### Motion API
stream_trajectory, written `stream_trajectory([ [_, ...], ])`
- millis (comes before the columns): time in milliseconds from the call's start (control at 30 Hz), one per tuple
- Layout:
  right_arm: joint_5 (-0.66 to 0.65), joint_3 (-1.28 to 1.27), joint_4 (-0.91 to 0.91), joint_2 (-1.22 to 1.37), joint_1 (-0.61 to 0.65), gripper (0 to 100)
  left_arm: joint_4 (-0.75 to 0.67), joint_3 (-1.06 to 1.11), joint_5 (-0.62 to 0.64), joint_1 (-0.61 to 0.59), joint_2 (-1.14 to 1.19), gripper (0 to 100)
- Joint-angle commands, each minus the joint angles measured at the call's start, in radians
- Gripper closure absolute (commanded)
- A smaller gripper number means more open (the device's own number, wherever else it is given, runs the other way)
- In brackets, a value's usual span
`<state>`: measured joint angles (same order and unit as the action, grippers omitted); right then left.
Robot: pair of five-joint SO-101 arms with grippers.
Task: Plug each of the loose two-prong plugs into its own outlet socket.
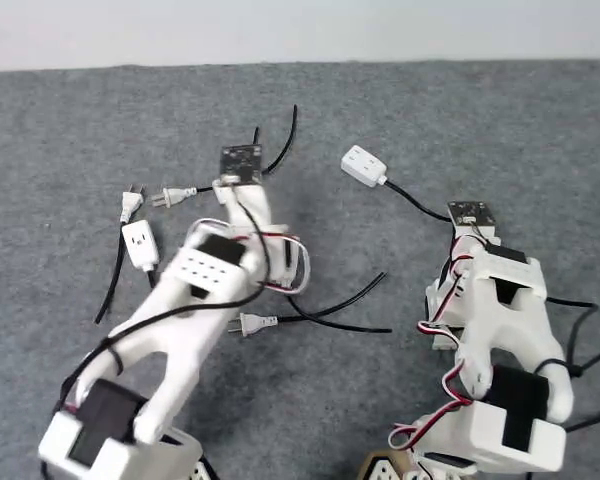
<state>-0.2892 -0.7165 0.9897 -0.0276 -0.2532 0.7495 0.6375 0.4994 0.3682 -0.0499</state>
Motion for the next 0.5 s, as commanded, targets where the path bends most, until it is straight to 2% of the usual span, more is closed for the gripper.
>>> stream_trajectory([
  [0, 0.008, 0.044, -0.024, 0.004, 0.01, 99.1, -0.025, -0.081, 0.044, 0.063, 0.092, 99],
  [100, 0.006, 0.044, -0.024, 0.002, 0.01, 99.1, 0.029, -0.17, 0.086, 0.014, 0.189, 99],
  [200, 0.006, 0.044, -0.024, 0.002, 0.01, 99.1, 0.104, -0.228, 0.086, -0.028, 0.189, 99],
  [467, 0.006, 0.044, -0.024, 0.002, 0.01, 99.1, -0.002, -0.036, 0.083, -0.029, -0.066, 99],
])
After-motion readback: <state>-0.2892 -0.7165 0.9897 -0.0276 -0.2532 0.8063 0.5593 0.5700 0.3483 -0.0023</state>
